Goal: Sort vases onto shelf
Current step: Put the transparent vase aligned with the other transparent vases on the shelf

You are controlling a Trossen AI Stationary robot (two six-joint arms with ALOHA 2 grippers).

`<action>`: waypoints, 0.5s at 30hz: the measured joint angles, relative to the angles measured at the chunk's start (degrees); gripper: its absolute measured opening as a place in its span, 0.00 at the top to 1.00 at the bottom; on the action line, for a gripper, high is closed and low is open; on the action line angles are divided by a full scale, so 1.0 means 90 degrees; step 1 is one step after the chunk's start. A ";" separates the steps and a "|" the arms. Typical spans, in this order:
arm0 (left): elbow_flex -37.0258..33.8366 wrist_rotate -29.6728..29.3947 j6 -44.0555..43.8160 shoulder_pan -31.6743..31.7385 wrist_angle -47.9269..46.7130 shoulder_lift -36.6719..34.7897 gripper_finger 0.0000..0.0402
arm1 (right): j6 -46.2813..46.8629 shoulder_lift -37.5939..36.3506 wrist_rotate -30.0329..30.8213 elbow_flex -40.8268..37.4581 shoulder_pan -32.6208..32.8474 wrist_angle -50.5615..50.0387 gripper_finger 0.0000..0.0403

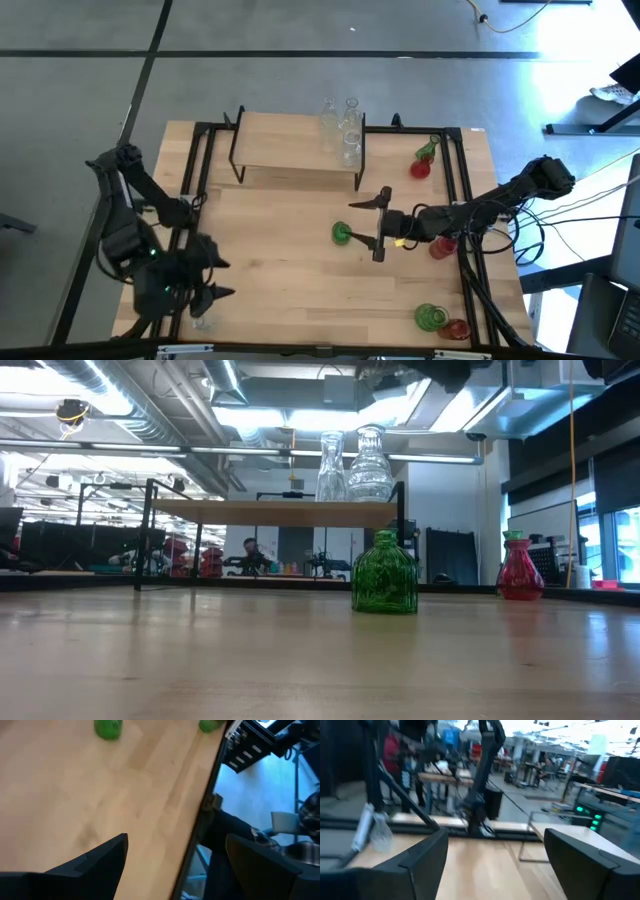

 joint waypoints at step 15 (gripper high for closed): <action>0.0000 0.2440 -0.2959 -0.0911 -0.1276 0.0920 0.18 | 0.1065 0.0291 -0.0895 0.0000 0.0000 0.0098 0.22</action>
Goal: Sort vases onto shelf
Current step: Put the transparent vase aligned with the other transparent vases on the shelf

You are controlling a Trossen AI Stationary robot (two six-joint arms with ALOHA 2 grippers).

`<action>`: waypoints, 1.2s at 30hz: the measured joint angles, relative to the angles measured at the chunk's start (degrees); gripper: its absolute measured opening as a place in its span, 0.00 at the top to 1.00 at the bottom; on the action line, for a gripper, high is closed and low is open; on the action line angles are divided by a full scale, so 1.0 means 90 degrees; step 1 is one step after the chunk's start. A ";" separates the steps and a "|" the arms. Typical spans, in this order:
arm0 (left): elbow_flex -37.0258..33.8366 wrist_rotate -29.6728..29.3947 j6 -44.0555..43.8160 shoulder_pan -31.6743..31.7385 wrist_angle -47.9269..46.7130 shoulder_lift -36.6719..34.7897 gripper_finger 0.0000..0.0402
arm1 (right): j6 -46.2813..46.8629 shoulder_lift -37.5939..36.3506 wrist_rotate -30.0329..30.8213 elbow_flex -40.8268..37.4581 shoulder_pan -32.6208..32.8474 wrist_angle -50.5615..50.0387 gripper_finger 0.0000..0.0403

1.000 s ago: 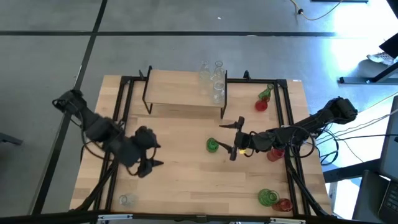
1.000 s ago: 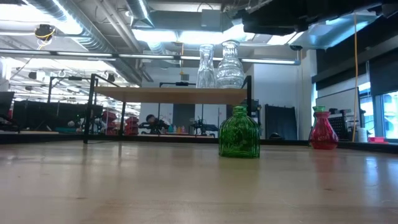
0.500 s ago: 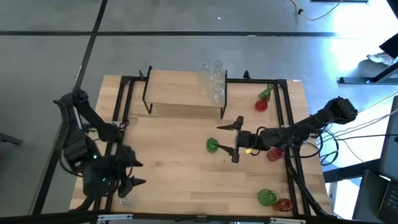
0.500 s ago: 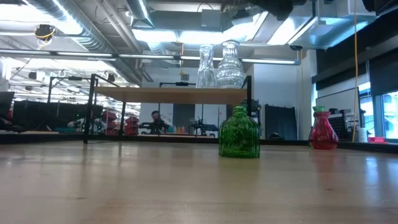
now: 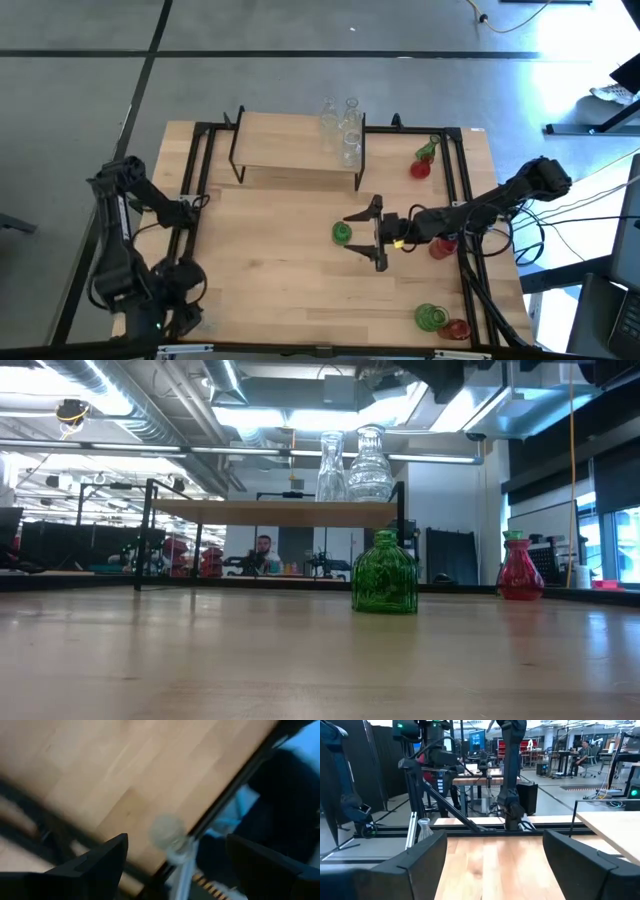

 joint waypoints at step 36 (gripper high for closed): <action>0.0000 0.0328 0.0029 -0.0471 0.0792 0.1611 0.18 | -0.0307 0.0008 0.0019 0.0000 0.0000 0.0012 0.22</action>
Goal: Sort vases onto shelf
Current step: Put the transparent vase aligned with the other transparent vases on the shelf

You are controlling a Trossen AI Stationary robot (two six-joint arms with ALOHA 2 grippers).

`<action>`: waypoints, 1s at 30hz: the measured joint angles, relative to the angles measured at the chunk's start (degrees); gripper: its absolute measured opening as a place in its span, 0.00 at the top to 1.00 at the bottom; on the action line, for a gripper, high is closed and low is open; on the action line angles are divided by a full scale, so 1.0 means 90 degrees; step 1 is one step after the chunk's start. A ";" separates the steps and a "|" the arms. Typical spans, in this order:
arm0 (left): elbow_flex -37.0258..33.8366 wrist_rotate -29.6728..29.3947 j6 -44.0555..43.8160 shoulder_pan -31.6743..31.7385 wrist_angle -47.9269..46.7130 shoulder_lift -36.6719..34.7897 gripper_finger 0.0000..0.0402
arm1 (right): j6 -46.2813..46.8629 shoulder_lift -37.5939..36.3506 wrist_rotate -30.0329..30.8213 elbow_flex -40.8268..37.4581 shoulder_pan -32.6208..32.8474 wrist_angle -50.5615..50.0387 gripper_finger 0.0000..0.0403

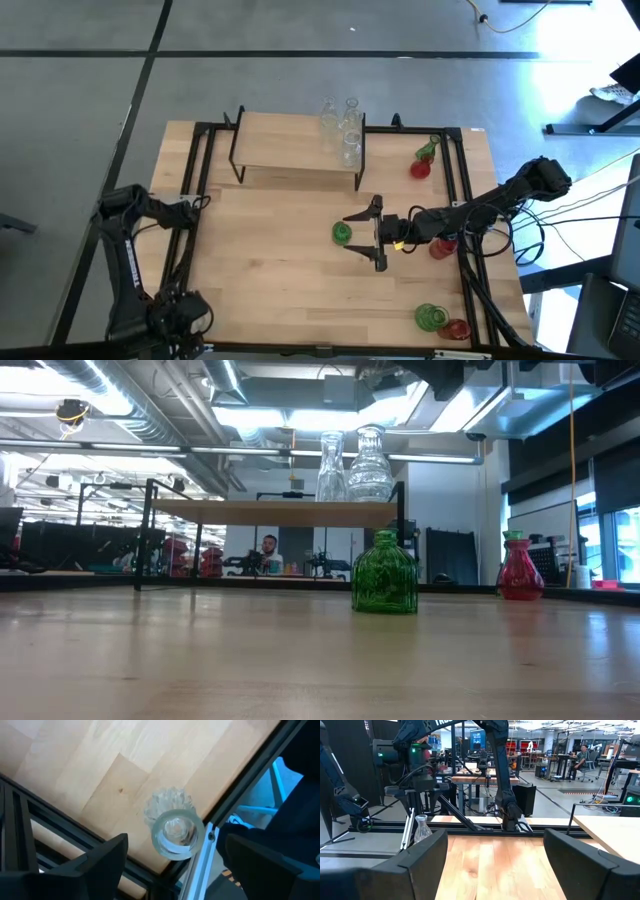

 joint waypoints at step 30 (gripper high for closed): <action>-0.0748 -0.0221 0.0359 -0.0049 0.0789 0.0079 0.52 | -0.0291 0.0000 0.0231 0.0000 -0.0002 0.0049 0.22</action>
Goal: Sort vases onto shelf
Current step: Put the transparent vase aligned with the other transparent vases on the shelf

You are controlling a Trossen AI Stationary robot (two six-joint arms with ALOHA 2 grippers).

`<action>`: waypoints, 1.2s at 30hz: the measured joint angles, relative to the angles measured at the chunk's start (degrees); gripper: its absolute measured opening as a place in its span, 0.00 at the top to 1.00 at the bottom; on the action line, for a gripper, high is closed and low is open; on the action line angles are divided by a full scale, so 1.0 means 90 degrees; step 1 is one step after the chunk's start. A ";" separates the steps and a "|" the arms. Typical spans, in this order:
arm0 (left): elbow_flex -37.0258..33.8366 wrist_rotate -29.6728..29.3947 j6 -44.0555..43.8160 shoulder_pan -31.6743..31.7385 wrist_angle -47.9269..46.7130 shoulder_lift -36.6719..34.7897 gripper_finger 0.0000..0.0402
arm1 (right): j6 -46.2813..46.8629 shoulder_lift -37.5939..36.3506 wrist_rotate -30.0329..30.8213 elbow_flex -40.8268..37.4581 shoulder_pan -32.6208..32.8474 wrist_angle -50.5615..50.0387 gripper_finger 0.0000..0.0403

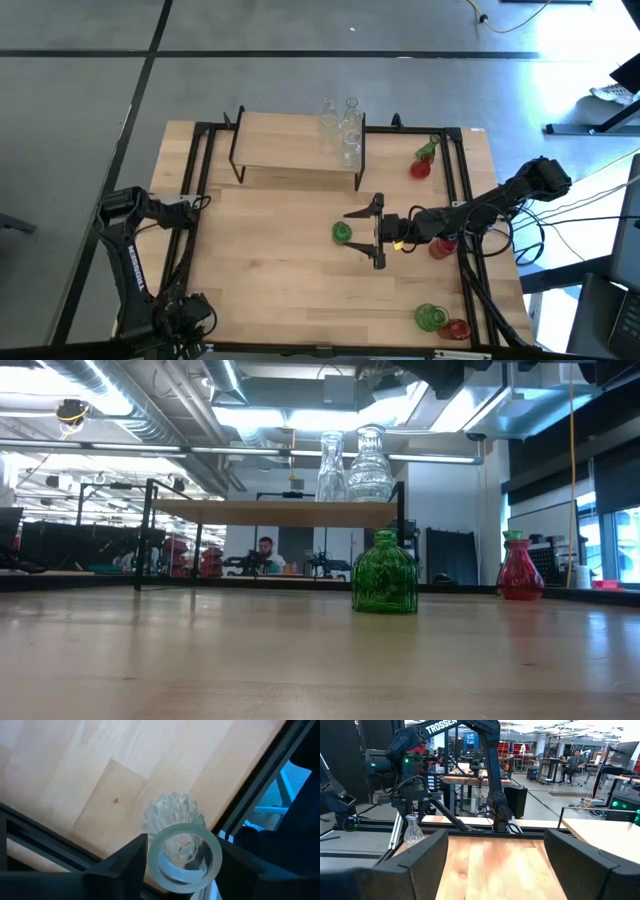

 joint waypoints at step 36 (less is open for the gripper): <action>0.0000 -0.0723 0.5399 0.4086 -0.0097 -0.0440 0.60 | 0.0199 0.0000 0.0012 0.0000 0.0000 0.0000 0.22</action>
